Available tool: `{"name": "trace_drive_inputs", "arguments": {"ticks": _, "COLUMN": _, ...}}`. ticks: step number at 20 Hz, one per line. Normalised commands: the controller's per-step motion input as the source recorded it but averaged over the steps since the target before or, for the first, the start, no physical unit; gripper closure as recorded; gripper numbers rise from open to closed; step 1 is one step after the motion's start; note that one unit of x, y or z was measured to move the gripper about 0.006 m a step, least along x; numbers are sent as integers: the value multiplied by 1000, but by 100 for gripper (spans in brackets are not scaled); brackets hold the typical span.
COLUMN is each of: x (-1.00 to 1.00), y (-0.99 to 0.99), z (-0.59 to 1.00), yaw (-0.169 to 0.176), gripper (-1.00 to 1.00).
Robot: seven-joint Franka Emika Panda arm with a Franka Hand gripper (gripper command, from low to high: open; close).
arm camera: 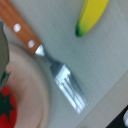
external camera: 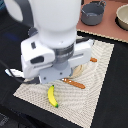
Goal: Interact with the objects in diverse but meaningful ways.
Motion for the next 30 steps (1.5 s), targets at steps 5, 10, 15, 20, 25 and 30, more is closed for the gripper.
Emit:
{"name": "trace_drive_inputs", "arguments": {"ticks": 5, "x": 69, "y": -345, "z": -366, "yaw": 16, "gripper": -100}}
{"name": "trace_drive_inputs", "arguments": {"ticks": 10, "x": 243, "y": -29, "z": -221, "yaw": 0, "gripper": -100}}
{"name": "trace_drive_inputs", "arguments": {"ticks": 15, "x": 166, "y": -16, "z": -269, "yaw": 0, "gripper": -100}}
{"name": "trace_drive_inputs", "arguments": {"ticks": 20, "x": 69, "y": -118, "z": -183, "yaw": 0, "gripper": -100}}
{"name": "trace_drive_inputs", "arguments": {"ticks": 25, "x": 33, "y": -265, "z": 0, "yaw": 0, "gripper": 100}}
{"name": "trace_drive_inputs", "arguments": {"ticks": 30, "x": 0, "y": -310, "z": 0, "yaw": 0, "gripper": 100}}
